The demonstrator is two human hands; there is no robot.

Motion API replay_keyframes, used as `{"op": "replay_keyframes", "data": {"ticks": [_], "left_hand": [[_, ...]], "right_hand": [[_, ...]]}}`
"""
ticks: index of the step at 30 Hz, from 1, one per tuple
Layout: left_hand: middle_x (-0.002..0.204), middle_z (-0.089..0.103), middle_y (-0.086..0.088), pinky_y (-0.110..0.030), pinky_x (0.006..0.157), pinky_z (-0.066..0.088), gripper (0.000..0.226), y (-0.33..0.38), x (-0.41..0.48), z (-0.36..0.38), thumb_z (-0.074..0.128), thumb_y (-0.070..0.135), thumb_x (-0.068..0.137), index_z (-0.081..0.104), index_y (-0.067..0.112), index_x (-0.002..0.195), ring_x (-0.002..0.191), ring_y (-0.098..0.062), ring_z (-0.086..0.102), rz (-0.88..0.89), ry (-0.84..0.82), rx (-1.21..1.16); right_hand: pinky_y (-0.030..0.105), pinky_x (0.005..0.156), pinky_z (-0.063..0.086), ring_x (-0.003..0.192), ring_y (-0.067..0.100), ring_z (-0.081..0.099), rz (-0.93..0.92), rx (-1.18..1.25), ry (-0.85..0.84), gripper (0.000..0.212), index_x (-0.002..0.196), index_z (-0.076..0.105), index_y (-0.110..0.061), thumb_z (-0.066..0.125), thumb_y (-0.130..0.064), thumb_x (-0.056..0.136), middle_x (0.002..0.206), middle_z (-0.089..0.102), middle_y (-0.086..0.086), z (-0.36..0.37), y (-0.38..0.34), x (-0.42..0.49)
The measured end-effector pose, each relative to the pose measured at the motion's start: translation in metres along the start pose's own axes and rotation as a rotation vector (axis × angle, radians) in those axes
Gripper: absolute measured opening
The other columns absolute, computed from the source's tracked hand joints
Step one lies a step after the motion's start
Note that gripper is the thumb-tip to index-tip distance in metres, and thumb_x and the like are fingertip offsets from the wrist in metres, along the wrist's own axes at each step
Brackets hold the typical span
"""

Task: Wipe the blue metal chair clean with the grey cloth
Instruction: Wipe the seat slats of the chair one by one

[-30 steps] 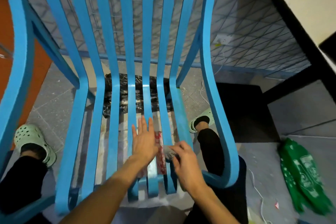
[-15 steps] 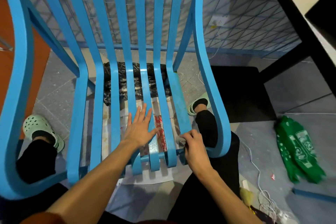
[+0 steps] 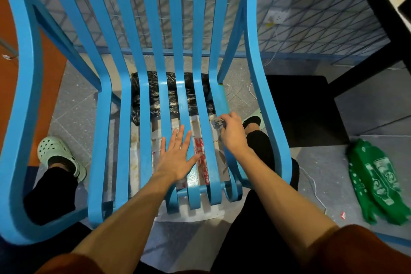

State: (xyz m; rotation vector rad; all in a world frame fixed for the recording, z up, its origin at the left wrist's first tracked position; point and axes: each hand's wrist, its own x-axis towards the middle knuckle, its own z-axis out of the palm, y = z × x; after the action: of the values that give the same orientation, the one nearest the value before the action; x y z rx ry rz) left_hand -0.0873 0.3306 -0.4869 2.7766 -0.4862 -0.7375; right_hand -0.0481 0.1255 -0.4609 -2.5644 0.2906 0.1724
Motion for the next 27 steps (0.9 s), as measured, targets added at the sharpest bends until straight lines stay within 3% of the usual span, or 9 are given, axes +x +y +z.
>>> {"op": "replay_keyframes", "data": {"ticks": [5,8,13,17,22,27], "left_hand": [[0.154,-0.042,0.004,-0.050,0.118,-0.019,0.081,-0.002,0.000,0.002,0.014,0.070,0.095,-0.027,0.029,0.151,0.144,-0.018,-0.034,0.005,-0.006,0.001],[0.154,-0.042,0.004,-0.049,0.117,-0.021,0.080,-0.001,0.000,0.000,0.014,0.070,0.095,-0.027,0.029,0.151,0.145,-0.019,-0.033,0.008,-0.001,-0.003],[0.154,-0.041,0.004,-0.049,0.116,-0.021,0.080,-0.001,0.000,0.001,0.016,0.069,0.096,-0.026,0.029,0.151,0.146,-0.020,-0.031,0.009,0.011,-0.010],[0.154,-0.041,0.004,-0.048,0.115,-0.022,0.080,-0.001,0.001,0.002,0.015,0.070,0.095,-0.026,0.029,0.151,0.146,-0.020,-0.030,0.009,0.020,-0.011],[0.154,-0.041,0.004,-0.048,0.114,-0.023,0.082,-0.001,0.003,0.004,0.016,0.071,0.095,-0.024,0.029,0.153,0.147,-0.020,-0.030,0.007,0.025,-0.005],[0.155,-0.041,0.005,-0.049,0.116,-0.021,0.081,-0.001,0.003,0.004,0.016,0.071,0.096,-0.024,0.030,0.153,0.147,-0.018,-0.030,0.002,0.024,-0.006]], "right_hand": [[0.033,0.098,0.041,0.110,0.025,0.047,0.051,0.088,-0.022,0.031,0.116,0.062,-0.008,0.054,0.005,0.088,0.119,0.051,0.014,-0.008,0.000,-0.073],[0.018,0.099,0.037,0.107,0.009,0.040,0.013,0.039,-0.082,0.031,0.117,0.063,-0.015,0.058,0.000,0.090,0.117,0.046,-0.001,-0.015,0.000,-0.131],[0.022,0.089,0.048,0.110,0.008,0.042,-0.005,-0.129,-0.223,0.033,0.119,0.062,-0.029,0.064,-0.013,0.090,0.111,0.044,-0.010,-0.022,0.008,-0.176],[0.032,0.082,0.050,0.109,0.018,0.047,-0.035,-0.201,-0.263,0.030,0.116,0.067,-0.024,0.062,-0.011,0.089,0.112,0.049,-0.002,-0.021,0.007,-0.160],[0.036,0.085,0.045,0.105,0.029,0.050,-0.006,-0.124,-0.129,0.032,0.117,0.065,-0.016,0.054,-0.004,0.090,0.118,0.052,0.011,-0.015,0.001,-0.095],[0.035,0.083,0.053,0.097,0.021,0.055,0.017,-0.142,-0.068,0.042,0.119,0.068,-0.024,0.062,0.001,0.086,0.103,0.050,-0.002,-0.006,-0.006,-0.043]]}}
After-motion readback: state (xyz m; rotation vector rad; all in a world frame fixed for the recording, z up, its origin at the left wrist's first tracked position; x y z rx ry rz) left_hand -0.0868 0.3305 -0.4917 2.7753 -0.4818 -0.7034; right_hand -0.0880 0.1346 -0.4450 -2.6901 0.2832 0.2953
